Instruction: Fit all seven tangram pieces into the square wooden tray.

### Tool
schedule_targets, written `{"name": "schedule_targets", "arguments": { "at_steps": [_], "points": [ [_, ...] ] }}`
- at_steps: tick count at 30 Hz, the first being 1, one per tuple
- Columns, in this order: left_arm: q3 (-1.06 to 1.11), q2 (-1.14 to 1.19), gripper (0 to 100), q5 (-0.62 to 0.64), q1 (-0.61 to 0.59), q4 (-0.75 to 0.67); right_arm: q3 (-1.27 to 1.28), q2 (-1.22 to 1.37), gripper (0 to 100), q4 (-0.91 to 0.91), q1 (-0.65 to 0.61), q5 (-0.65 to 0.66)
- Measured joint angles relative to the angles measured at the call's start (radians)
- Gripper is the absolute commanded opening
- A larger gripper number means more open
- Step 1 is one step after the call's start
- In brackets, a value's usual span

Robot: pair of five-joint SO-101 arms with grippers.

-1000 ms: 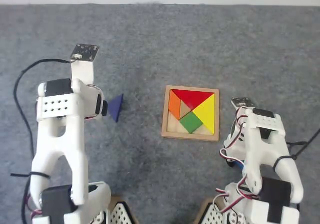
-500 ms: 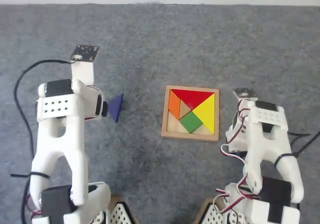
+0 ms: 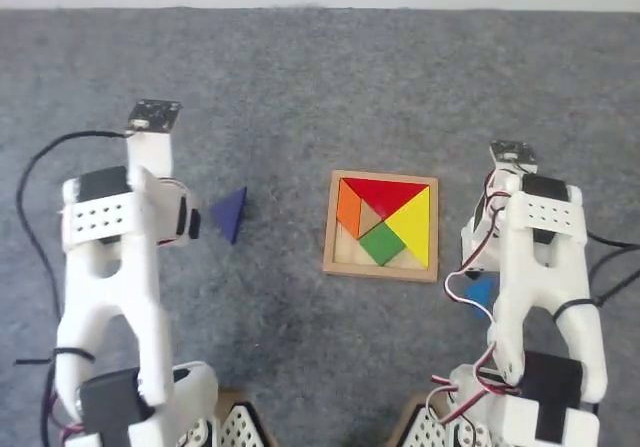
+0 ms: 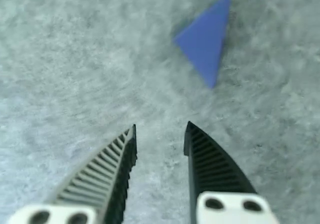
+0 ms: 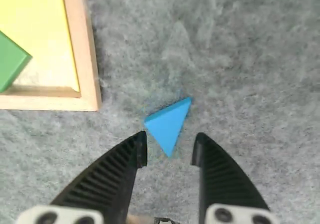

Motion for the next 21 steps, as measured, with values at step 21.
{"name": "schedule_targets", "arguments": {
  "at_steps": [21],
  "points": [
    [0.0, 0.0, 16, -0.069, -0.094, 0.0, -0.034, 0.336, 17.7, -0.048, -0.052, -0.315]
  ]
}}
